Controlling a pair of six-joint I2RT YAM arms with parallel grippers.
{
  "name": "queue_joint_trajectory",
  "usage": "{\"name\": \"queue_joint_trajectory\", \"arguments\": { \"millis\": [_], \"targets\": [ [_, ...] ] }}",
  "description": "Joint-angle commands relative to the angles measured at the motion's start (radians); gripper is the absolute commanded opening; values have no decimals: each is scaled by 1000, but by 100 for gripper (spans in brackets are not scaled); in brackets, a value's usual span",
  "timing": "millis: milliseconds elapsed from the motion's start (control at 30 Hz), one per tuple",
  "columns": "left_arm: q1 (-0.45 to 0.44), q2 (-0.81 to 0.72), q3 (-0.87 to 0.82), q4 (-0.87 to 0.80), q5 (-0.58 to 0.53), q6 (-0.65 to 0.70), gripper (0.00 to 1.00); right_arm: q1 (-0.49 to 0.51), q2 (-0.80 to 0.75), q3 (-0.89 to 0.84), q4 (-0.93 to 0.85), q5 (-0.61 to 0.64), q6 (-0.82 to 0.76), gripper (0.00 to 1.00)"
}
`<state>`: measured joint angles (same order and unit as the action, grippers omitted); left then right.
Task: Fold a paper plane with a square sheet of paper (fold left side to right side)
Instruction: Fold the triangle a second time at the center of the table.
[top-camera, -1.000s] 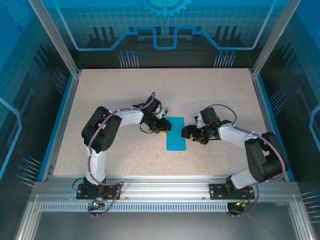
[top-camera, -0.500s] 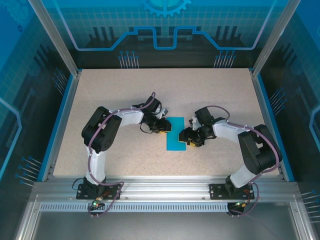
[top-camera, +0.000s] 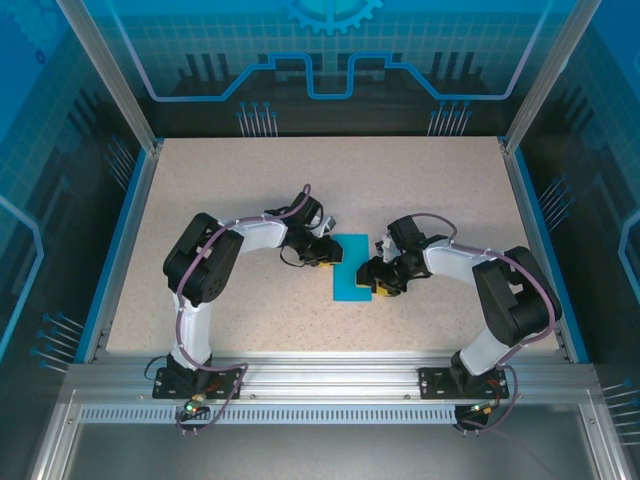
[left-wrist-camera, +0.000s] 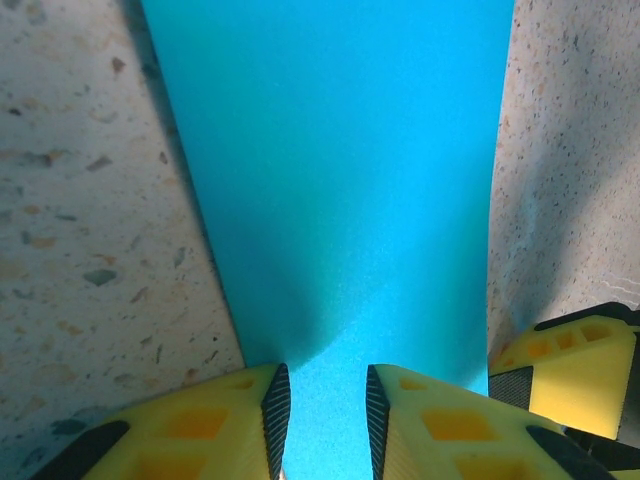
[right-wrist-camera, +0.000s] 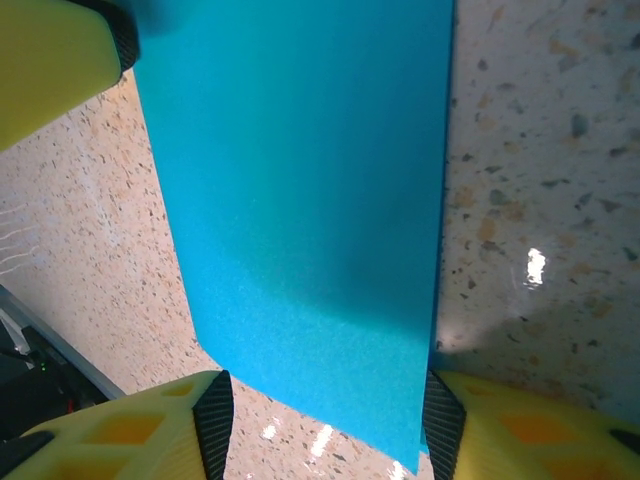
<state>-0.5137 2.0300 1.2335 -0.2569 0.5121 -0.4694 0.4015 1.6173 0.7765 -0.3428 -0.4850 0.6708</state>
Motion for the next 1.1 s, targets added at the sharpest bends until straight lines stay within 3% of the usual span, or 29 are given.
{"name": "queue_joint_trajectory", "arguments": {
  "millis": [0, 133, 233, 533, 667, 800, 933, 1067],
  "targets": [
    [-11, 1, -12, -73, -32, 14, 31, 17, 13, 11, 17, -44, 25, 56],
    [-10, -35, -26, -42, -30, 24, 34, 10, 9, 15, 31, -49, 34, 56],
    [-10, -104, -66, 14, -53, 39, 45, 1, 4, 12, 56, -70, 51, 56],
    [-37, -487, -353, 275, -181, 157, 64, -26, 27, 39, 125, -144, 110, 56],
    [-115, -621, -430, 270, -282, 259, 67, -30, 48, 84, 108, -149, 110, 56],
    [-256, -688, -449, 227, -400, 362, 71, -35, 69, 136, 94, -152, 111, 55],
    [-375, -661, -418, 174, -503, 412, 73, -37, 89, 167, 82, -150, 115, 55],
    [-437, -603, -382, 154, -552, 435, 74, -43, 103, 185, 80, -147, 119, 55]
  ]
}}
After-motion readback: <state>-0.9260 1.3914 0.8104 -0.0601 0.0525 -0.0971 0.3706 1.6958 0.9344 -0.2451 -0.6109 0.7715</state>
